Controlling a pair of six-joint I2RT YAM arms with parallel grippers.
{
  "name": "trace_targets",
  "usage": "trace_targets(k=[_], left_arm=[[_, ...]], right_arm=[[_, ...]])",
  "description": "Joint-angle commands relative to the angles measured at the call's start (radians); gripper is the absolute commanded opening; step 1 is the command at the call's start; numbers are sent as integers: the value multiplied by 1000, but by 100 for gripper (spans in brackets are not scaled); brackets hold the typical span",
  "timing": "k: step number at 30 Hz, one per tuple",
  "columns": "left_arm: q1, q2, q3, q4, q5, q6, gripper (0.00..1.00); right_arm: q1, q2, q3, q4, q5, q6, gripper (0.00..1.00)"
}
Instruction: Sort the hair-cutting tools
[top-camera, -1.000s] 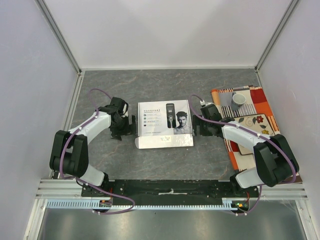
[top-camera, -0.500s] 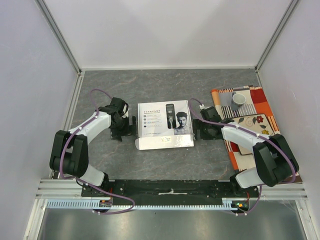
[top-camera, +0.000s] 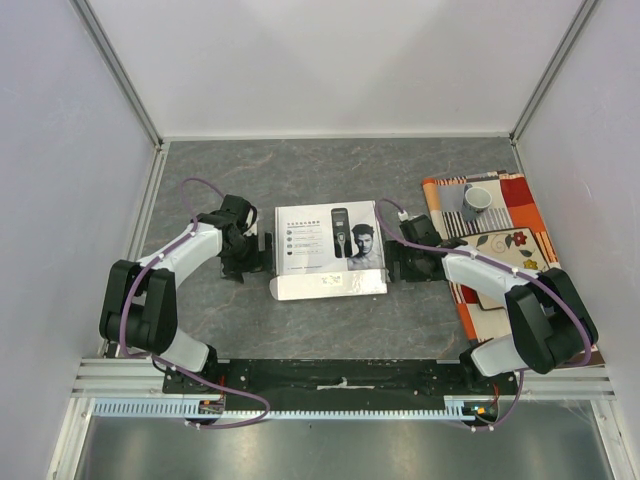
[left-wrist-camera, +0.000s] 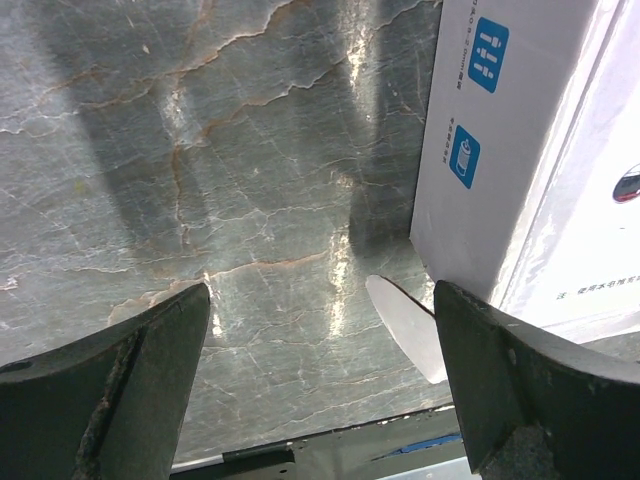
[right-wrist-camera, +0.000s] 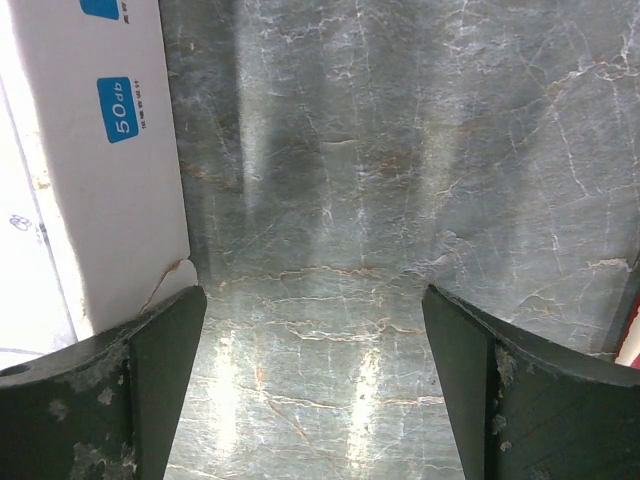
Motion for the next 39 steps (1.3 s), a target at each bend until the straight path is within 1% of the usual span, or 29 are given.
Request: trace_targets(k=[1, 5, 8, 11, 17, 22, 27, 31, 37, 39], left_arm=[[-14, 6, 12, -37, -3, 44, 100], [-25, 12, 25, -43, -46, 41, 100], [-40, 24, 41, -51, -125, 38, 100], [-51, 38, 52, -50, -159, 36, 100], [-77, 56, 61, -66, -277, 41, 100], [-112, 50, 78, -85, -310, 36, 100], [-131, 59, 86, -94, -250, 35, 100], [-135, 58, 68, -71, -167, 29, 100], [-137, 50, 45, -48, 18, 21, 100], [-138, 35, 31, -31, 58, 16, 100]], right_arm=[[24, -3, -10, 21, -56, 29, 98], [24, -2, -8, 21, -56, 26, 98], [24, 1, -5, 21, -56, 25, 98], [24, 1, -10, 25, -55, 23, 98], [24, 3, -22, 33, -56, 23, 98], [26, 14, -25, 42, -56, 22, 98], [24, 12, -24, 44, -55, 23, 98], [24, 7, -25, 44, -55, 23, 98], [24, 0, -31, 42, -56, 23, 98], [24, -3, -31, 42, -56, 23, 98]])
